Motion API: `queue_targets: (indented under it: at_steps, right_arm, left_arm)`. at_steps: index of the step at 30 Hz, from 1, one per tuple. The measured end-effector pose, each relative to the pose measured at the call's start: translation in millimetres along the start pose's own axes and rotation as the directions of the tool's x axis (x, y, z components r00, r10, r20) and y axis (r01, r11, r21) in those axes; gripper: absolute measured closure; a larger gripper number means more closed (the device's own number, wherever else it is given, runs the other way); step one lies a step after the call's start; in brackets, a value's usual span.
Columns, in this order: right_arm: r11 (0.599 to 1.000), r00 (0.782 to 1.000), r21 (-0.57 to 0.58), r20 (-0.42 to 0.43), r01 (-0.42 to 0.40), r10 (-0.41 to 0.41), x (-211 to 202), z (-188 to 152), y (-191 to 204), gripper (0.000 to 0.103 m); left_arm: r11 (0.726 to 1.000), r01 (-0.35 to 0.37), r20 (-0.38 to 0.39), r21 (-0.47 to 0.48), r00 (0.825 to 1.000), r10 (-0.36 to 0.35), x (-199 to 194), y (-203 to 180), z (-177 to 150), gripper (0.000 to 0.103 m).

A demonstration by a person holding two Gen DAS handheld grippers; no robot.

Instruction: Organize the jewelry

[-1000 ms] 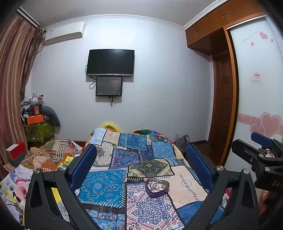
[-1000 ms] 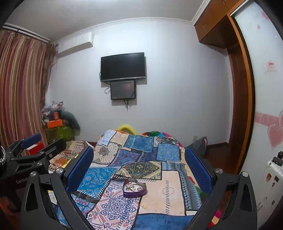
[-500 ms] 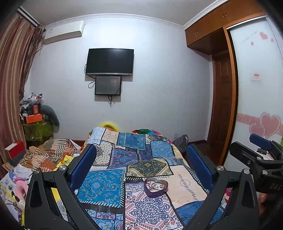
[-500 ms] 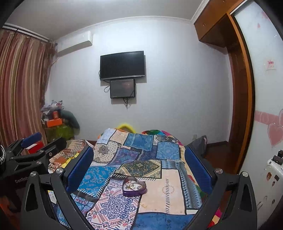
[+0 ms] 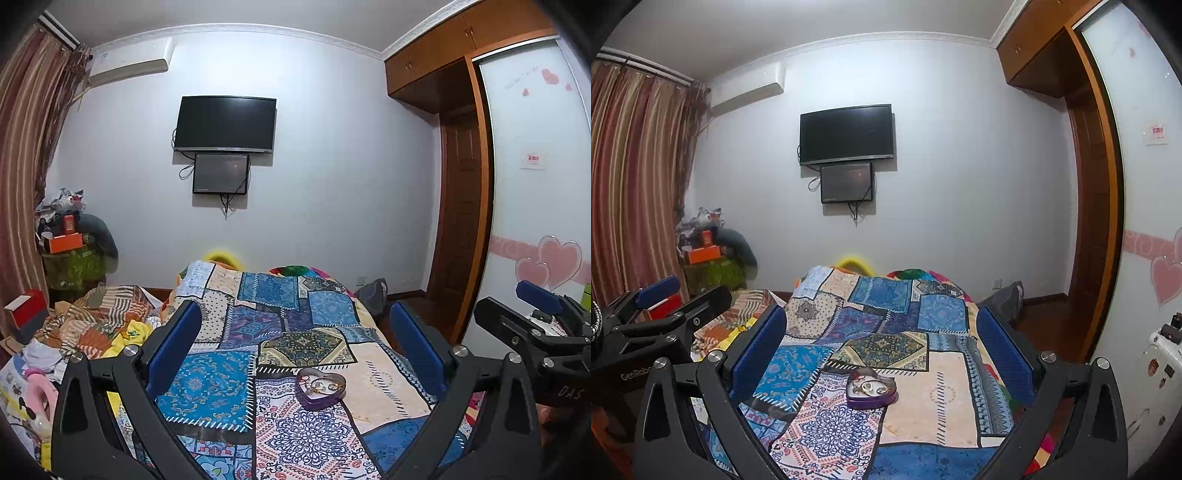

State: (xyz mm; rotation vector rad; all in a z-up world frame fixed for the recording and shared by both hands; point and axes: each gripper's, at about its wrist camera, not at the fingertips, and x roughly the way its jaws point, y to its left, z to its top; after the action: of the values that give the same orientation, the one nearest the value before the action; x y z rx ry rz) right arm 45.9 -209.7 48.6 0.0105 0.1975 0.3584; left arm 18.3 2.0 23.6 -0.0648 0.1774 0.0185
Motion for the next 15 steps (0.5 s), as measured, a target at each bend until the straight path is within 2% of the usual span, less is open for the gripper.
queue_targets:
  at_steps: [15]
  right_arm:
    - [1.000,1.000,0.010,0.004,0.009,-0.009,0.5,-3.9,-4.7,0.001]
  left_arm:
    - [1.000,0.002,-0.007,-0.003,1.000,-0.002,0.6,-1.1,-1.0,0.001]
